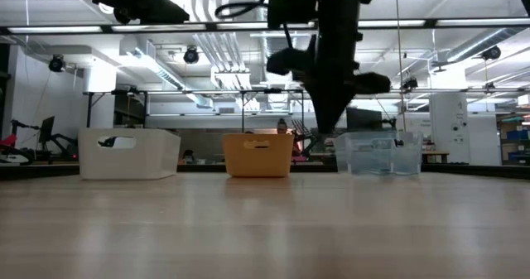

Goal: Sort silverware by color (type)
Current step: Put the blue fork into the transparent bin

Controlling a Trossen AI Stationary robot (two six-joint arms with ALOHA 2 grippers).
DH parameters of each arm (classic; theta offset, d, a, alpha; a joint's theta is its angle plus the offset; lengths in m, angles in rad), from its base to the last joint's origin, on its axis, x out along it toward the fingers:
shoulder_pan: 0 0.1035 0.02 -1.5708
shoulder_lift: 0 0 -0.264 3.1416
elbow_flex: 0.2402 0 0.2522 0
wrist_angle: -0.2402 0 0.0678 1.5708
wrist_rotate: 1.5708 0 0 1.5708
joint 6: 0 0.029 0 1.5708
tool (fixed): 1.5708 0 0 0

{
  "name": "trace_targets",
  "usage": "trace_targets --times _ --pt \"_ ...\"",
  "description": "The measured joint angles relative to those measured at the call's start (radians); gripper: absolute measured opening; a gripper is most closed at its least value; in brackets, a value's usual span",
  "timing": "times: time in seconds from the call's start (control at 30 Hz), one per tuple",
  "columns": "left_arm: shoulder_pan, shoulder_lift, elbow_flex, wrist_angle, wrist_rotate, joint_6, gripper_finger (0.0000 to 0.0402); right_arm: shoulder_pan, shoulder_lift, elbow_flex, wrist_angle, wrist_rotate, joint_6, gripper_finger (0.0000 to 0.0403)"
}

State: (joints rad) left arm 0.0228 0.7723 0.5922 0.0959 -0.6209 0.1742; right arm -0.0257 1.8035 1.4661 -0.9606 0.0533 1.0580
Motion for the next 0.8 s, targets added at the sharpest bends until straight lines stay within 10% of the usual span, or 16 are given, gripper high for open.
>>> trace_targets --times 0.8 --pt "0.000 -0.001 0.000 0.000 0.001 0.000 0.0125 -0.603 -0.106 0.067 -0.377 -0.030 -0.414 0.0012"
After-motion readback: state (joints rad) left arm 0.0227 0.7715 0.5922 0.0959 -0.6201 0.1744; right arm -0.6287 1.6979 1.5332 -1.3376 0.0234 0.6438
